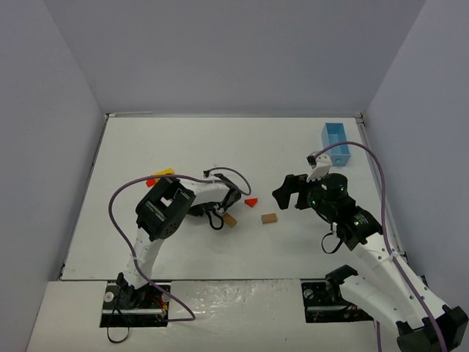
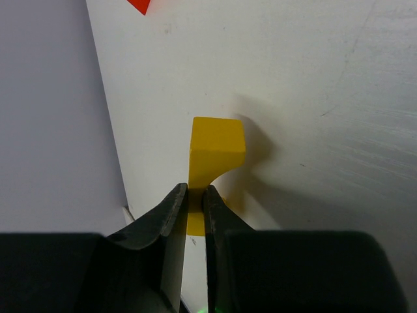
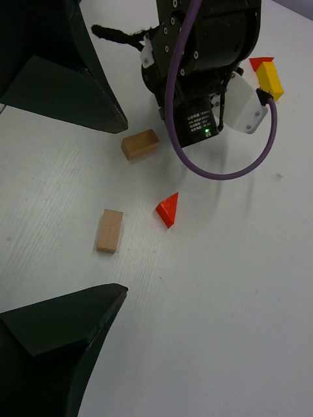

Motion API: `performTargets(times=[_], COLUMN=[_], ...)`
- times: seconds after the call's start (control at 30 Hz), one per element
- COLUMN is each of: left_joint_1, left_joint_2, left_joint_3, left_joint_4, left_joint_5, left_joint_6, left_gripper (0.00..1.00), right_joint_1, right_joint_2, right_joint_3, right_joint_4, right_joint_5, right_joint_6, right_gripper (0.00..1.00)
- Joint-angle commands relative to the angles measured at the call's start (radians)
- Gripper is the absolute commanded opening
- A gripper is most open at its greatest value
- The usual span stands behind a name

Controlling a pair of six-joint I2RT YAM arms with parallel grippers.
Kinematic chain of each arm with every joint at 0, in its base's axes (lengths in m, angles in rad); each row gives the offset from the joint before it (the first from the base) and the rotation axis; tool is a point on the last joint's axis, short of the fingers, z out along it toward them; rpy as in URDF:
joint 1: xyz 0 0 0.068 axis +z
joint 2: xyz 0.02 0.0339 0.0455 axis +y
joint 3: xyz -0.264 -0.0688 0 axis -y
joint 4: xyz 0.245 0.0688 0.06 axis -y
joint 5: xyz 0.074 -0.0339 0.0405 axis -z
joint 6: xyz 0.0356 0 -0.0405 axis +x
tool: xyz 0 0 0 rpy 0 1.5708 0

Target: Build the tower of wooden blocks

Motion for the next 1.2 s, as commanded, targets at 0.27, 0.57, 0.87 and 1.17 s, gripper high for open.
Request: performTargets(times=[0.27, 0.57, 0.87, 1.17], left_joint_1=[-0.064, -0.088, -0.067, 0.111], left_joint_2=[0.026, -0.036, -0.314, -0.526], left_joint_3=[0.072, 0.115, 0.147, -0.01], left_joint_4=[-0.059, -0.081, -0.066, 0.172], left_joint_5=[0.062, 0.104, 0.185, 0.576], left_joint_6=[-0.079, -0.071, 0.064, 0.34], left_gripper=[0.2, 0.34, 0.53, 0.72], right_joint_1=[-0.002, -0.002, -0.002, -0.002], right_joint_2=[-0.032, -0.045, -0.069, -0.081], right_joint_3=[-0.006, 0.001, 0.034, 0.058], right_joint_4=[0.034, 0.026, -0.009, -0.049], right_joint_5=[-0.011, -0.02, -0.045, -0.058], right_joint_6=[0.004, 0.003, -0.019, -0.058], right_gripper=[0.98, 0.98, 0.98, 1.0])
